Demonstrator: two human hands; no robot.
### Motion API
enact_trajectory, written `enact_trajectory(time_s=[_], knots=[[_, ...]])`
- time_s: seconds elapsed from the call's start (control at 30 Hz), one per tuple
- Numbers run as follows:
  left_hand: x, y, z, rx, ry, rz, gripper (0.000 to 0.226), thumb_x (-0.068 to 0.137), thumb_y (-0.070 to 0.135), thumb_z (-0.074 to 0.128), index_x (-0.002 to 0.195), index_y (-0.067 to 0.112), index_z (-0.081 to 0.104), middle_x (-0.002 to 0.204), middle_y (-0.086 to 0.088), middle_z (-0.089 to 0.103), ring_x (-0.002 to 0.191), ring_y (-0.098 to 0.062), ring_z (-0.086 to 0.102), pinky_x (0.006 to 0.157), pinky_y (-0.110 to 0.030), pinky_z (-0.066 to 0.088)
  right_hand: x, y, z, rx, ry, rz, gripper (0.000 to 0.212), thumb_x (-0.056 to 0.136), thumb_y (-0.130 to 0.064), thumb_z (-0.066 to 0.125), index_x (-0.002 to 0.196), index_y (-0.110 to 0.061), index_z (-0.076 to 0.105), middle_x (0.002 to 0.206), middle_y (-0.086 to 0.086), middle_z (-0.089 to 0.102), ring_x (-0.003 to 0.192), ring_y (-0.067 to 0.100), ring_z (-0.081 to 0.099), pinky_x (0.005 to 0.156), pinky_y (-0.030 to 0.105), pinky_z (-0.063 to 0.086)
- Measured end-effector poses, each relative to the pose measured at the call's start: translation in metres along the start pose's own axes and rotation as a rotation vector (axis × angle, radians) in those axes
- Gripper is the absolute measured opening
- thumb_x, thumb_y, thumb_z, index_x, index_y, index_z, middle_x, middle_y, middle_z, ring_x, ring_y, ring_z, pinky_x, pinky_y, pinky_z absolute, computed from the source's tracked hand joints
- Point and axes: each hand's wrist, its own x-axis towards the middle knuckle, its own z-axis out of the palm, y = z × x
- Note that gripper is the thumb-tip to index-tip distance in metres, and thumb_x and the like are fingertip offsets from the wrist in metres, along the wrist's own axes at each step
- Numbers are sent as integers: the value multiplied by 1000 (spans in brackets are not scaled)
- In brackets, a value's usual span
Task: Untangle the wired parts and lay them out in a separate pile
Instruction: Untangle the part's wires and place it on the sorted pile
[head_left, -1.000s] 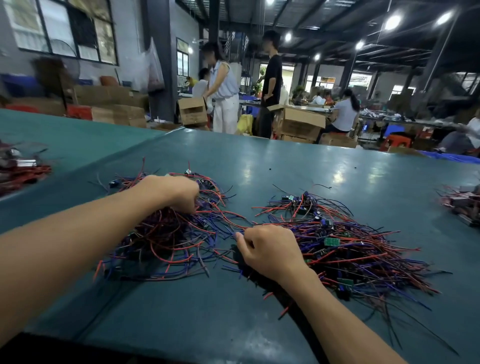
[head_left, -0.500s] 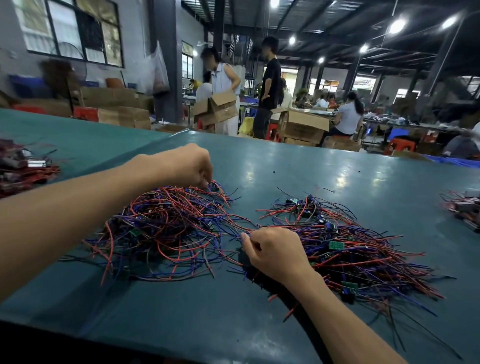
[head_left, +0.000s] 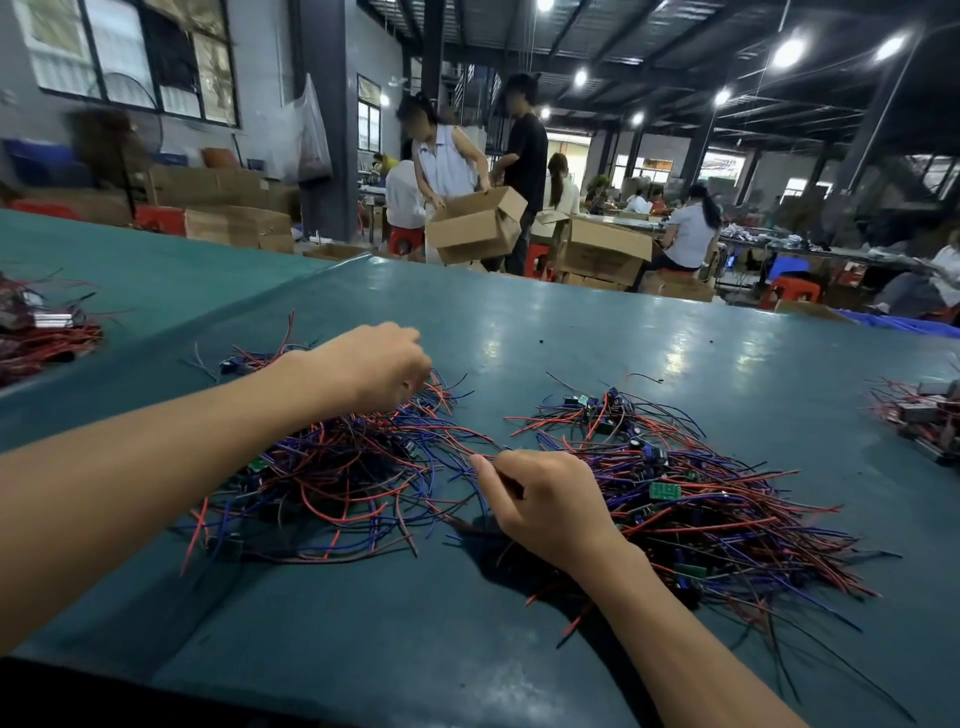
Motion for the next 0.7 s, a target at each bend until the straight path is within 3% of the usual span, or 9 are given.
enact_trajectory(time_s=[0.1,0.23,0.33,0.43,0.57,0.7], knots=[[-3,-4,16,-52,-155,60,14,88,16,69,95,21,79,96,0,71,87,-18,65,76,-25,49,-1,2,3,-12,-20,3,48,96,-30,64,55,-13,47,49,-5,36,45,19,30,45,27,28],[2,3,36,66,-233,26,19,91,25,66,108,27,74,106,-1,71,102,-26,65,84,-37,55,-1,3,3,-33,-61,7,48,97,-32,63,55,-17,45,49,-6,38,47,18,30,50,25,24],[3,3,35,49,-274,41,22,86,25,67,106,33,67,106,4,69,100,-24,65,86,-41,56,-1,1,0,-25,-60,4,48,96,-31,64,57,-22,37,51,-9,31,46,18,28,51,25,21],[2,6,32,79,-323,54,28,85,29,72,113,28,68,111,2,68,102,-24,63,87,-41,56,-1,1,0,-15,-84,17,48,97,-32,63,57,-21,38,50,-8,32,46,19,30,52,26,22],[1,12,34,197,-243,55,25,92,33,69,113,21,73,118,-4,55,113,-29,50,90,-44,51,-1,1,-1,-20,-116,29,48,98,-33,62,58,-20,38,51,-7,32,48,21,31,53,27,22],[-4,14,22,-116,-15,35,19,93,26,68,105,15,79,106,-6,67,103,-25,61,86,-30,48,-2,0,-2,-19,-130,44,49,98,-34,62,58,-20,38,50,-6,33,48,23,33,53,28,23]])
